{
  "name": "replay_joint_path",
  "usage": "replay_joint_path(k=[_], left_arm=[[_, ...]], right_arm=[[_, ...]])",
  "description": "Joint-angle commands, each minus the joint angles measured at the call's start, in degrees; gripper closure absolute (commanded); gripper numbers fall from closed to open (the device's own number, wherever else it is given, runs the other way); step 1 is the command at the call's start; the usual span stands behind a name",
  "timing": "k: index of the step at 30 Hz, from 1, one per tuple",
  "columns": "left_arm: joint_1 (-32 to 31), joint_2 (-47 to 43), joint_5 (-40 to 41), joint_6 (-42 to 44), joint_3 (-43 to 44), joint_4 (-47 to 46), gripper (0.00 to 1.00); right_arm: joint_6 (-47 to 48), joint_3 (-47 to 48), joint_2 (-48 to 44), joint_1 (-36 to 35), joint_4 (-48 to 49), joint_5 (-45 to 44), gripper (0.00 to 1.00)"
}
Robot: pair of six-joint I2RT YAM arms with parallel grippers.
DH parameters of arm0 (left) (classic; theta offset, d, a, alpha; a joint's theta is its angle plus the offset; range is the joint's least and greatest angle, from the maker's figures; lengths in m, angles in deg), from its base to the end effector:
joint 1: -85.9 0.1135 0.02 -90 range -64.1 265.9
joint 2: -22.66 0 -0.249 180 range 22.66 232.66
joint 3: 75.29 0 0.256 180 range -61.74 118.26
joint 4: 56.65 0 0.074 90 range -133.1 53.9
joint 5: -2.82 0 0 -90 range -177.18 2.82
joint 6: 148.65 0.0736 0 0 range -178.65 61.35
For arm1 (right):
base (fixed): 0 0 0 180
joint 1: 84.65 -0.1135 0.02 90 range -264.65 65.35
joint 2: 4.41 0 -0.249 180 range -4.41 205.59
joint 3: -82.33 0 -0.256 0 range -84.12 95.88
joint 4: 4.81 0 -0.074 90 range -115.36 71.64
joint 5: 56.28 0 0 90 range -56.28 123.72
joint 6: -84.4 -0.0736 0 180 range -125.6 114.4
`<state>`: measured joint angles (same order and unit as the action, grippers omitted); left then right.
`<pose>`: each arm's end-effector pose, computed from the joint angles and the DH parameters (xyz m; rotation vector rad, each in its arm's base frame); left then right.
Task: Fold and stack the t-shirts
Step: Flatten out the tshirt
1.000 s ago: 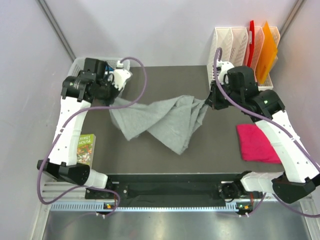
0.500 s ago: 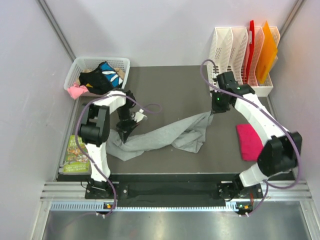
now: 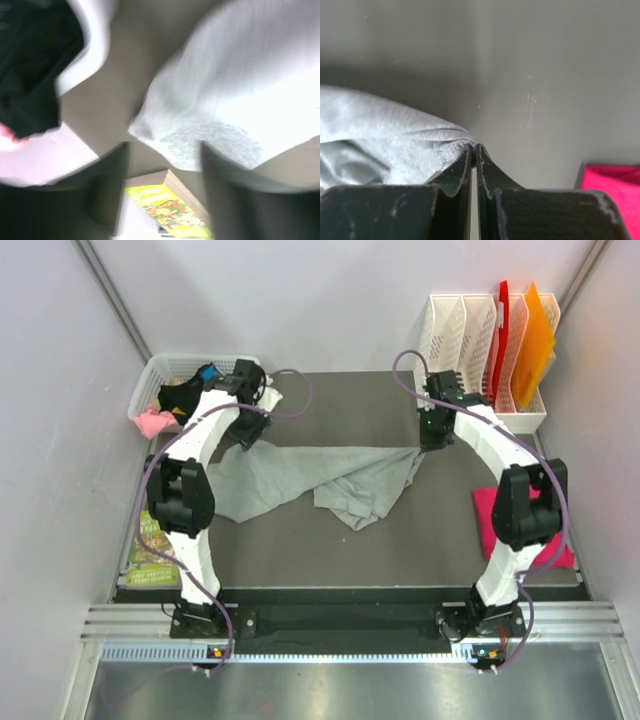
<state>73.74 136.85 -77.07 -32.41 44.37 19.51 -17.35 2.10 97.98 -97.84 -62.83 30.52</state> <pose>0.4185 -0.0770 0.2268 0.8852 2.6706 0.3056 0.3918 0.0876 0.2165 -0.0138 2.6285 0.0770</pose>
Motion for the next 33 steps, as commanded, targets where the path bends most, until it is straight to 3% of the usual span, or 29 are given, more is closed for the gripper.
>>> replay_joint_path(k=[1,3,7,11,17,33], left_arm=[[0.3,-7.0,5.6,0.2,-2.9,-1.4,0.22],[0.2,-11.7,5.4,2.3,-6.8,-1.7,0.01],[-0.5,-18.9,-0.4,7.2,-15.5,2.1,0.01],[-1.7,-24.4,-4.1,10.8,-28.3,5.2,0.05],[-2.1,-25.4,-4.8,10.4,-37.6,3.1,0.17],[-2.9,-9.7,-3.1,8.0,-36.1,-8.9,0.23]], right_arm=[[1.1,5.0,4.4,0.7,1.0,-2.1,1.00],[1.4,5.5,5.6,0.6,0.8,-2.3,1.00],[1.4,5.1,6.5,0.6,1.1,-2.1,1.00],[1.4,5.5,7.7,0.6,1.2,-1.8,1.00],[1.2,6.2,8.3,0.5,1.0,-1.3,1.00],[1.5,3.4,4.7,0.3,1.5,-0.6,1.00]])
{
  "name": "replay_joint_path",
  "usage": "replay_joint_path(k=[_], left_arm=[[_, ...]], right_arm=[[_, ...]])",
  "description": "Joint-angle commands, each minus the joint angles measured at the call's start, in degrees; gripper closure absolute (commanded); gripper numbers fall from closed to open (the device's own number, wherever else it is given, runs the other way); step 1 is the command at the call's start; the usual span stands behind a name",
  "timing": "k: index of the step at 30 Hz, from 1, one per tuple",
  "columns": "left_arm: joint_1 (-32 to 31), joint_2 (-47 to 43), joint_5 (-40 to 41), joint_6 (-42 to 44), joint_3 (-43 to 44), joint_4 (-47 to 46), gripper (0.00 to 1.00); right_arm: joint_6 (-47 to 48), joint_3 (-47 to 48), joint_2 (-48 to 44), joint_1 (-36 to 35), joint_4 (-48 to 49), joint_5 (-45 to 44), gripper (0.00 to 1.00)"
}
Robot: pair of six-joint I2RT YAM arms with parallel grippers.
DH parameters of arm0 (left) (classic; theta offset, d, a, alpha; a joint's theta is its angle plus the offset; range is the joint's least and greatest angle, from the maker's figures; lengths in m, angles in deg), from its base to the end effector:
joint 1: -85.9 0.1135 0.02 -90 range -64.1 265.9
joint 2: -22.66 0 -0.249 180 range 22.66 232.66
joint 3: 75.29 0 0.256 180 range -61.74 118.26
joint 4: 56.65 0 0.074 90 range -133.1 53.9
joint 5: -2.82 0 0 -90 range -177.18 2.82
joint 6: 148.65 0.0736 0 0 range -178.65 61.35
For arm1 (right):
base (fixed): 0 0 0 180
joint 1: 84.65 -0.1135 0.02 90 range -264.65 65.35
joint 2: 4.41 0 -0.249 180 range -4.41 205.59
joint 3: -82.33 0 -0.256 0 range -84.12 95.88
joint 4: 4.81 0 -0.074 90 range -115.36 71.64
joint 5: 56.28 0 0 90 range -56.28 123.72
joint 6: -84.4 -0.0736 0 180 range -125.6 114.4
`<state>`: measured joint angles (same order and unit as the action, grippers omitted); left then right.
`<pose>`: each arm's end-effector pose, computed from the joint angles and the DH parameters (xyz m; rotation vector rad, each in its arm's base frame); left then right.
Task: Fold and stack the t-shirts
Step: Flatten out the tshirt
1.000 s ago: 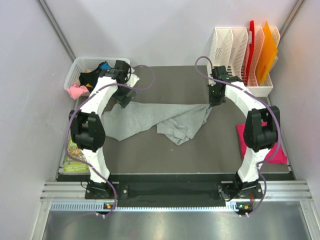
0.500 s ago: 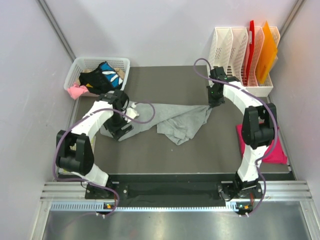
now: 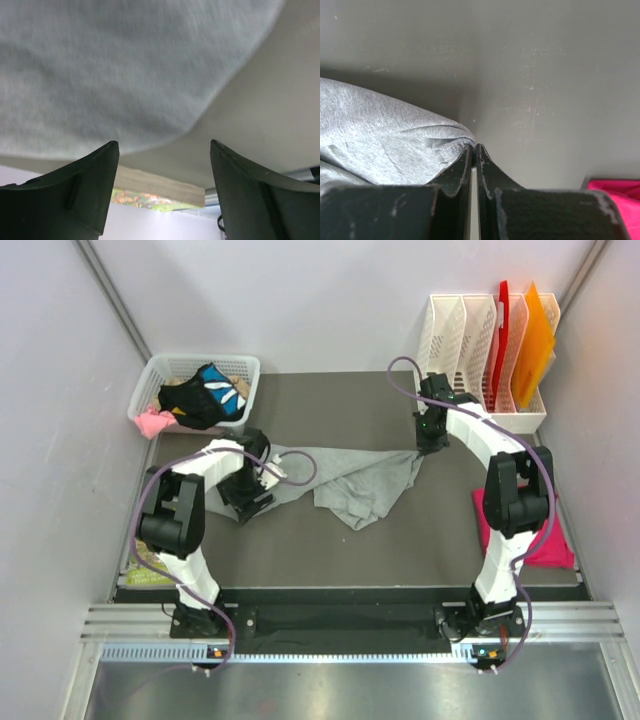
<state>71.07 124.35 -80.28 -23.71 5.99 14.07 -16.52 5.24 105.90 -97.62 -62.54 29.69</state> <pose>0.2995 -0.0702 0.1210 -1.3045 -2.8078 -0.1785 0.4127 0.0897 0.1803 -0.0274 2.7025 0.0303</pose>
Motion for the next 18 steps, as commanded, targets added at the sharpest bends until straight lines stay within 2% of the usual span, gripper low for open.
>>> replay_joint_path(k=[1,2,3,5,6,10,14,17,18], left_arm=[[-0.1,3.9,0.3,-0.7,2.4,-3.8,0.26],[-0.1,4.5,0.3,-0.8,2.6,-4.3,0.31],[0.0,4.9,0.1,-1.0,2.8,-4.3,0.43],[-0.1,6.4,0.0,-1.4,4.1,-4.1,0.56],[-0.1,6.7,0.0,-1.5,4.6,-3.8,0.69],[0.0,7.0,0.0,-1.7,7.9,-2.1,1.00],[0.2,5.4,-0.5,-0.8,13.1,3.2,1.00],[0.6,3.4,-3.8,1.4,22.9,14.3,1.00],[0.7,3.1,-4.5,2.4,28.9,18.7,1.00]], right_arm=[[0.6,0.1,-3.3,0.1,1.2,0.3,1.00],[0.6,0.0,-3.5,0.1,1.3,0.3,1.00],[0.6,-0.1,-3.8,0.1,1.3,0.3,1.00],[0.6,-0.1,-4.0,0.0,1.3,0.3,1.00],[0.6,-0.1,-4.2,0.1,1.2,0.3,1.00],[0.7,-0.1,-4.8,0.1,1.1,0.4,1.00],[0.6,-0.7,-6.7,0.1,0.8,0.6,1.00],[0.5,-3.1,-11.4,-0.1,0.2,1.8,1.00],[0.2,-4.1,-15.1,-0.5,0.2,1.8,1.00]])
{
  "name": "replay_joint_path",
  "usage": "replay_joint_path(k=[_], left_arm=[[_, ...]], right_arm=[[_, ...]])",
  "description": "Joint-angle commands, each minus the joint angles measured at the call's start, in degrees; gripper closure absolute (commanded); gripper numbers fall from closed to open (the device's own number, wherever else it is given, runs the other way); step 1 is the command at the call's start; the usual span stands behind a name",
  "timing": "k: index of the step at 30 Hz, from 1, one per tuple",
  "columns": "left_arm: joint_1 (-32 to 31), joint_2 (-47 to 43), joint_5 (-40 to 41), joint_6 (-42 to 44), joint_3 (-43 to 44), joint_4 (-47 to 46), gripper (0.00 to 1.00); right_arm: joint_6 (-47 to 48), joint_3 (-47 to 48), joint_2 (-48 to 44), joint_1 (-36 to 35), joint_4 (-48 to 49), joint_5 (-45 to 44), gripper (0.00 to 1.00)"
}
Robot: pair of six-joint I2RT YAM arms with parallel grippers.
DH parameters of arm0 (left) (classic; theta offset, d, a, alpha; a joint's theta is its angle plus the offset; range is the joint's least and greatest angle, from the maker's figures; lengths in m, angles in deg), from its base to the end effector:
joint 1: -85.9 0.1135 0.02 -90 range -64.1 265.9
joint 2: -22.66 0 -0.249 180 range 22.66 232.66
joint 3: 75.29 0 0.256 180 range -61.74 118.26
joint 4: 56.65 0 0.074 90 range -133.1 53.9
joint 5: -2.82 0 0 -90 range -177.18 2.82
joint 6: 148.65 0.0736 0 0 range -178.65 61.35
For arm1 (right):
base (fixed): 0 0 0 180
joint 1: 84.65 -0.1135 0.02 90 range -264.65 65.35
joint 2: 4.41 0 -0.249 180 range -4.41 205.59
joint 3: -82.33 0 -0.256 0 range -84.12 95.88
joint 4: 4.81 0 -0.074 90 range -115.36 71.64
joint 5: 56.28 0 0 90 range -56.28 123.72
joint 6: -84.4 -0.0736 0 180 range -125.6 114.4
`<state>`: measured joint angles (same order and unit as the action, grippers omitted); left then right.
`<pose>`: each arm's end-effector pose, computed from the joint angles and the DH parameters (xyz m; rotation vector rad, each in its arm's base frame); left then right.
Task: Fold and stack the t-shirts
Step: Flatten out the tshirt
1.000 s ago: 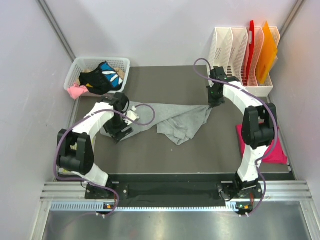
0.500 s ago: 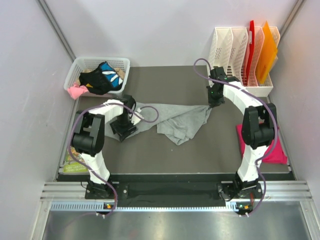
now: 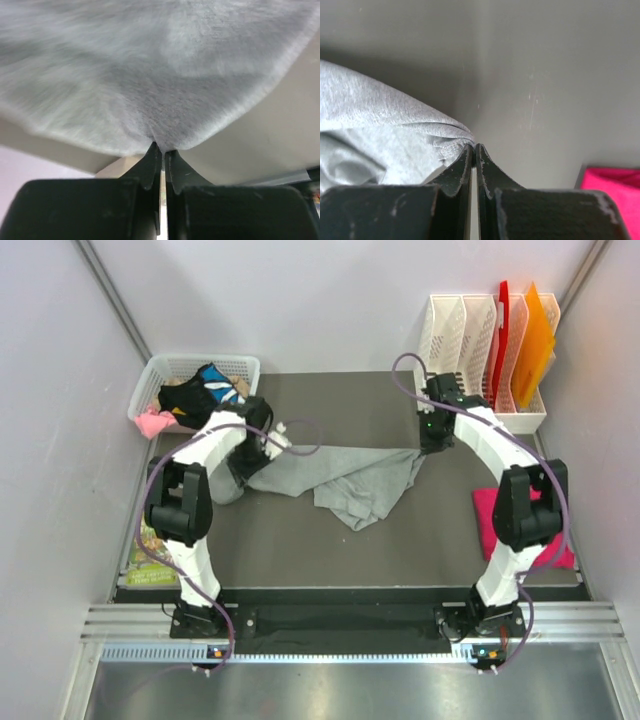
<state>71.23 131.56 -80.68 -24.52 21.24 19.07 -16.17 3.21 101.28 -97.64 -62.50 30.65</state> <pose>0.3461 -0.0820 0.1472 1.2873 2.8449 0.1836 0.4009 0.0884 0.2009 -0.0387 2.6601 0.0631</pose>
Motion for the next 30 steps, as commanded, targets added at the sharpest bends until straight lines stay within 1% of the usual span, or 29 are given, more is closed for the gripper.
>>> replay_joint_path(k=[1,2,3,4,5,6,7,8,9,10,11,13,14,17,19,20,21,23,25,26,28,30], left_arm=[[0.5,-4.6,-4.7,5.2,16.7,21.1,1.00],[0.5,-4.8,-5.1,6.0,19.7,24.5,1.00],[0.6,-6.1,-3.1,6.1,21.5,24.3,1.00],[0.4,-10.2,-2.1,9.2,21.3,24.2,1.00],[0.4,-12.5,-1.0,10.8,20.9,24.2,1.00],[0.3,-16.1,1.6,12.3,20.2,24.2,1.00],[0.3,-17.3,3.3,13.8,20.1,24.2,1.00],[0.3,-18.4,5.0,14.2,20.0,24.2,1.00],[0.3,-20.1,7.8,14.8,19.9,24.2,1.00],[0.3,-21.0,8.5,14.8,19.9,24.0,1.00],[0.3,-21.8,9.0,14.8,20.4,23.7,1.00],[0.4,-25.1,7.7,14.3,20.7,23.0,1.00],[0.4,-27.9,6.7,14.2,20.5,21.8,1.00],[0.4,-31.8,3.6,14.8,19.3,22.6,1.00],[0.4,-33.6,4.0,15.3,19.0,24.2,1.00],[0.4,-35.0,4.2,15.8,17.1,24.2,1.00],[0.4,-35.7,4.4,17.7,15.7,24.1,1.00],[0.4,-36.1,3.7,18.3,13.0,23.1,1.00],[0.4,-35.1,2.6,17.2,12.2,21.8,1.00],[0.4,-34.0,1.6,16.9,10.6,21.0,1.00],[0.4,-33.1,0.5,17.5,7.9,18.2,1.00],[0.4,-31.6,0.1,18.3,2.6,14.5,1.00]], right_arm=[[-0.2,-4.4,-12.4,-0.6,-0.5,0.9,1.00],[-0.2,-5.7,-14.5,-0.8,-0.9,1.1,1.00],[-0.7,-7.1,-18.8,-1.2,-1.4,1.2,1.00],[-0.9,-9.5,-21.0,-1.5,-2.9,1.2,1.00],[-1.2,-10.6,-23.1,-1.6,-3.9,2.1,1.00],[-1.5,-11.6,-27.5,-2.2,-5.5,2.2,1.00],[-1.8,-13.1,-29.9,-2.4,-6.4,2.0,1.00],[-2.1,-13.6,-34.4,-2.5,-7.2,2.7,1.00],[-2.4,-13.9,-36.5,-2.6,-9.0,2.8,1.00],[-2.7,-13.7,-38.5,-2.9,-10.0,2.7,1.00],[-3.0,-13.6,-42.5,-3.1,-10.7,2.8,1.00],[-4.0,-12.7,-46.3,-3.4,-13.0,6.8,1.00],[-4.8,-12.4,-49.8,-3.7,-13.7,8.2,1.00],[-6.9,-11.2,-55.3,-3.9,-17.0,11.4,1.00],[-7.0,-9.3,-56.6,-3.9,-20.7,11.1,1.00],[-6.8,-8.4,-57.4,-4.0,-22.2,10.6,1.00],[-6.7,-7.0,-57.6,-3.9,-22.4,10.0,1.00],[-6.4,-5.8,-56.0,-3.9,-22.6,7.4,1.00],[-6.4,-5.7,-54.0,-3.8,-21.2,4.1,1.00],[-7.3,-5.9,-51.3,-3.8,-19.5,3.3,1.00],[-8.7,-7.2,-48.0,-3.2,-17.6,-1.3,1.00],[-9.3,-9.5,-43.4,-1.2,-12.5,-2.2,1.00]])
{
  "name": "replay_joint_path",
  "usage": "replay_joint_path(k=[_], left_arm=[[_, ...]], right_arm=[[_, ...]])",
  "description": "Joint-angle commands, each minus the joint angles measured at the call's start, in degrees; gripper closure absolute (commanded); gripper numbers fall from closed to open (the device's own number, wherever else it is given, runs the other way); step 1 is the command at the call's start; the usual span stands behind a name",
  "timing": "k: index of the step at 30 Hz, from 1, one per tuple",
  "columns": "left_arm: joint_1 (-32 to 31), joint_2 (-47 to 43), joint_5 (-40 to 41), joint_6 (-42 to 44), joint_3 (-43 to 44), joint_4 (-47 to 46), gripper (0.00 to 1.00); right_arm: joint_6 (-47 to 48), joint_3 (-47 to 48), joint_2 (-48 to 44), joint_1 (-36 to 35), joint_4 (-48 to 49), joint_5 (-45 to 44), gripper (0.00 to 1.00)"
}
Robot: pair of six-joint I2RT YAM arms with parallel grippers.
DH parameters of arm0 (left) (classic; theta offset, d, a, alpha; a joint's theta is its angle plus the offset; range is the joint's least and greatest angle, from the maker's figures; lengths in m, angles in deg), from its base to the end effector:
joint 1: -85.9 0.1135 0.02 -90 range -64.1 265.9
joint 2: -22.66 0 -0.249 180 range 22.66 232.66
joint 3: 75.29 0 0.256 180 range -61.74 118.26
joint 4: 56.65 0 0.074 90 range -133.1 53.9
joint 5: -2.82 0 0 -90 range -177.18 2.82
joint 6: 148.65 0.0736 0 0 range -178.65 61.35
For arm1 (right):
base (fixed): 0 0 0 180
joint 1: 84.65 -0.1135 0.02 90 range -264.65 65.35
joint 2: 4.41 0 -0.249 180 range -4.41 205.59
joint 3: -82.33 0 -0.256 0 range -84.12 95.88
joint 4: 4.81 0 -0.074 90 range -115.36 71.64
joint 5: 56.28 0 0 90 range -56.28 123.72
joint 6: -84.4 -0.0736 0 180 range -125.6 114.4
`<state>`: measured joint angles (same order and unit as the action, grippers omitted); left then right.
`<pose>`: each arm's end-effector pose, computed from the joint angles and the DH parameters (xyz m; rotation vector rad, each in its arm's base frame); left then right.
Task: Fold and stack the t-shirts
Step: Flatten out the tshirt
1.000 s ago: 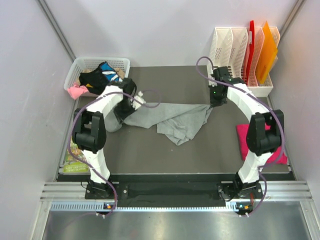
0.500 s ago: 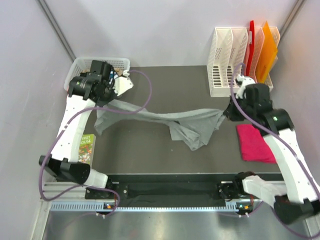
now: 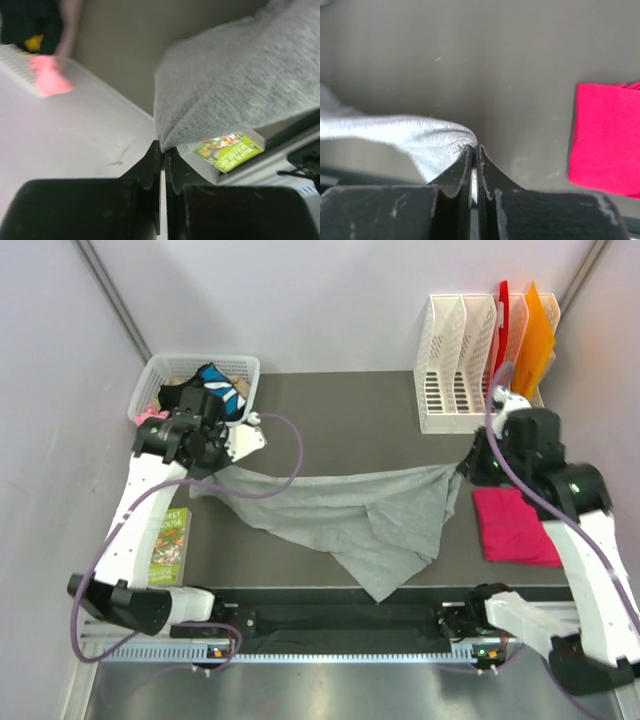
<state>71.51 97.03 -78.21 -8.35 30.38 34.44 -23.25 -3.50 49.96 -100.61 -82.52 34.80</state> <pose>0.2406 -0.0499 0.3595 1.3738 2.2745 0.4193 0.1804 0.0530 0.3891 0.0229 2.2540 0.3388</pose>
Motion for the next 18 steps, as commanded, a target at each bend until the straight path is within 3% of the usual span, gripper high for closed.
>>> replay_joint_path(k=[1,5,7,10,11,15,16,17,18], left_arm=[[0.1,3.7,-2.4,2.5,-8.3,-5.2,1.00],[1.5,13.0,0.0,4.2,-15.9,-20.5,1.00],[2.3,18.9,3.8,4.0,-14.9,-25.7,1.00],[4.0,33.1,6.3,0.4,-3.7,-28.2,1.00],[5.0,40.1,6.7,-0.6,4.6,-27.5,1.00],[5.5,52.6,13.0,-3.3,19.8,-29.1,1.00],[5.4,53.9,16.3,-3.3,21.9,-30.4,0.95],[5.3,55.3,17.1,-3.2,22.7,-30.8,0.88],[5.2,55.4,17.7,-3.3,22.8,-32.3,0.75]], right_arm=[[-2.3,-3.8,9.7,2.7,9.8,-6.3,1.00],[-2.0,-3.8,21.9,7.9,20.3,-7.8,1.00],[-2.0,-1.8,26.5,8.6,23.3,-9.4,1.00],[-1.4,5.7,35.9,9.2,25.4,-10.0,1.00],[-0.7,9.8,40.1,9.2,24.4,-10.0,1.00],[-0.6,13.0,45.9,9.1,24.0,-9.3,1.00],[-0.5,12.9,47.0,9.0,23.8,-9.6,1.00],[0.0,12.5,47.2,8.8,23.6,-10.0,0.84],[0.4,12.0,47.2,8.8,23.6,-10.3,0.74]])
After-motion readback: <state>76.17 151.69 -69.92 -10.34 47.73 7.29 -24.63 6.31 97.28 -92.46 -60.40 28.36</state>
